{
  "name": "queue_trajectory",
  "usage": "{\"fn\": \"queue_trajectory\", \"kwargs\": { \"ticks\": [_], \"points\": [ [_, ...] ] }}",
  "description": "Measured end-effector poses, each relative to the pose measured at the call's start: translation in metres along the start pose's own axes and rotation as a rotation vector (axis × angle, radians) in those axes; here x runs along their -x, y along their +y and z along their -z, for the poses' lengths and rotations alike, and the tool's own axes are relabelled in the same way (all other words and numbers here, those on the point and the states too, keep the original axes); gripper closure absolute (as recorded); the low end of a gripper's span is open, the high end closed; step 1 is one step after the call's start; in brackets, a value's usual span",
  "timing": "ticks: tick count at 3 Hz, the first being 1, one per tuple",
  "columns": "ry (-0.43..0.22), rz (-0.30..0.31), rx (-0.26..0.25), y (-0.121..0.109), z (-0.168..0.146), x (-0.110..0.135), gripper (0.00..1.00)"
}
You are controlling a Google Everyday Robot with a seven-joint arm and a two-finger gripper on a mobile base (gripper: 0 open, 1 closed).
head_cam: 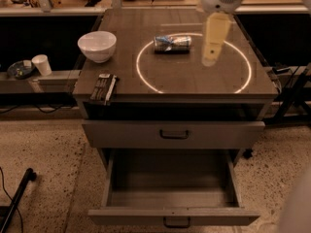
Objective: Place redbull can into middle drawer
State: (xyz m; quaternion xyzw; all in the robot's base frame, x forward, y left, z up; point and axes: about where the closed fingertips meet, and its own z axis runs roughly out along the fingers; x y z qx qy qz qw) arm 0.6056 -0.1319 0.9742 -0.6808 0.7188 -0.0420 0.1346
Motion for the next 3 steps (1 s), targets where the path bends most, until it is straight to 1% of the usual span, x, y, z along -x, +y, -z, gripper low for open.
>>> {"fn": "queue_trajectory", "kwargs": {
  "ticks": [1,2,3],
  "points": [
    [0.015,0.027,-0.015,-0.066,-0.048,0.040,0.00],
    [0.029,0.017,-0.007,-0.095,-0.084,0.050,0.00],
    [0.028,-0.025,0.019,-0.110,-0.119,0.040,0.00]
  ]
}}
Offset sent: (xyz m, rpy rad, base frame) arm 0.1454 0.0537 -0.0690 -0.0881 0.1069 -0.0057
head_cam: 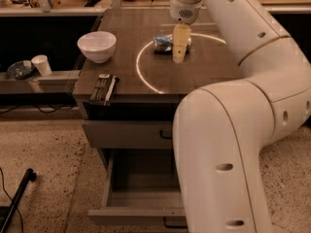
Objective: Place redbull can into middle drawer
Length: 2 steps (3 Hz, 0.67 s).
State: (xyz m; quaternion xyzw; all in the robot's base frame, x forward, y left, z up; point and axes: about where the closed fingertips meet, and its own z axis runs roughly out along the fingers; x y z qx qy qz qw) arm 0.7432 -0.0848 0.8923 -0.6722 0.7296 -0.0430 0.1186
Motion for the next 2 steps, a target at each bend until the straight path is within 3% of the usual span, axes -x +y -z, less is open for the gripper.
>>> {"fn": "queue_trajectory", "kwargs": {
  "ticks": [2],
  "points": [
    [-0.057,-0.037,0.029,-0.019,-0.046,0.003,0.00]
  ]
}}
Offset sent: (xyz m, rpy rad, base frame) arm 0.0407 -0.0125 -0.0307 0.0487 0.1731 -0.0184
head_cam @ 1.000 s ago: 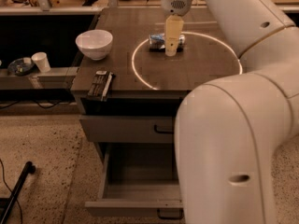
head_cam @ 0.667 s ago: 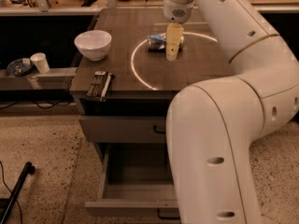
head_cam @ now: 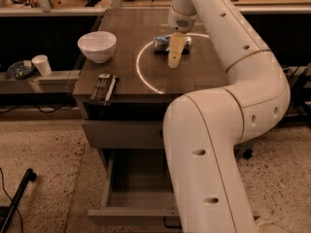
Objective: Place redbull can into middle drawer
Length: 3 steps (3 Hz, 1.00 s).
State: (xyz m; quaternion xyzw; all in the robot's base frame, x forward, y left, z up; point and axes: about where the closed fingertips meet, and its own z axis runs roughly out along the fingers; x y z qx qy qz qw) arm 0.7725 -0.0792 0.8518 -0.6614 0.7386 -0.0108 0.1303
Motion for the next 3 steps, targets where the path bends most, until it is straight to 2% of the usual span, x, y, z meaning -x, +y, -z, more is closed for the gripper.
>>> {"fn": "queue_trajectory", "kwargs": {
  "ticks": [1,3],
  "points": [
    [-0.020,-0.001,0.010,-0.0022,-0.0098,0.0027,0.18],
    [-0.067,0.022,0.031,0.0026,-0.0097,0.0025,0.65]
  ]
}}
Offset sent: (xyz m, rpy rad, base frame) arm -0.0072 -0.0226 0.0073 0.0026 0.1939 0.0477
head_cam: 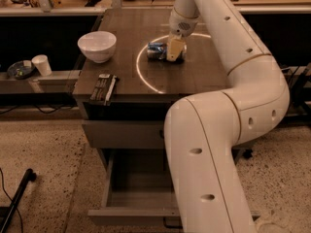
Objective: Place redbull can into middle drawer
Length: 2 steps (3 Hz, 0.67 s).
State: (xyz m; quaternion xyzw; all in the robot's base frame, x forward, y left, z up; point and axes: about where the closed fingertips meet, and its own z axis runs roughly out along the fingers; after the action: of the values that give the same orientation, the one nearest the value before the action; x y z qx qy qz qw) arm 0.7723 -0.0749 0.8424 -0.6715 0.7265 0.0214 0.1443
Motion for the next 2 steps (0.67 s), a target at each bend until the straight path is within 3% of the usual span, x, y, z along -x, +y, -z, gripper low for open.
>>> {"fn": "queue_trajectory", "kwargs": {
  "ticks": [1,2],
  "points": [
    [-0.069,0.038,0.012,0.011,0.019,0.003,0.88],
    [-0.150,0.096,0.042,0.035,0.046,0.008,1.00]
  ]
}}
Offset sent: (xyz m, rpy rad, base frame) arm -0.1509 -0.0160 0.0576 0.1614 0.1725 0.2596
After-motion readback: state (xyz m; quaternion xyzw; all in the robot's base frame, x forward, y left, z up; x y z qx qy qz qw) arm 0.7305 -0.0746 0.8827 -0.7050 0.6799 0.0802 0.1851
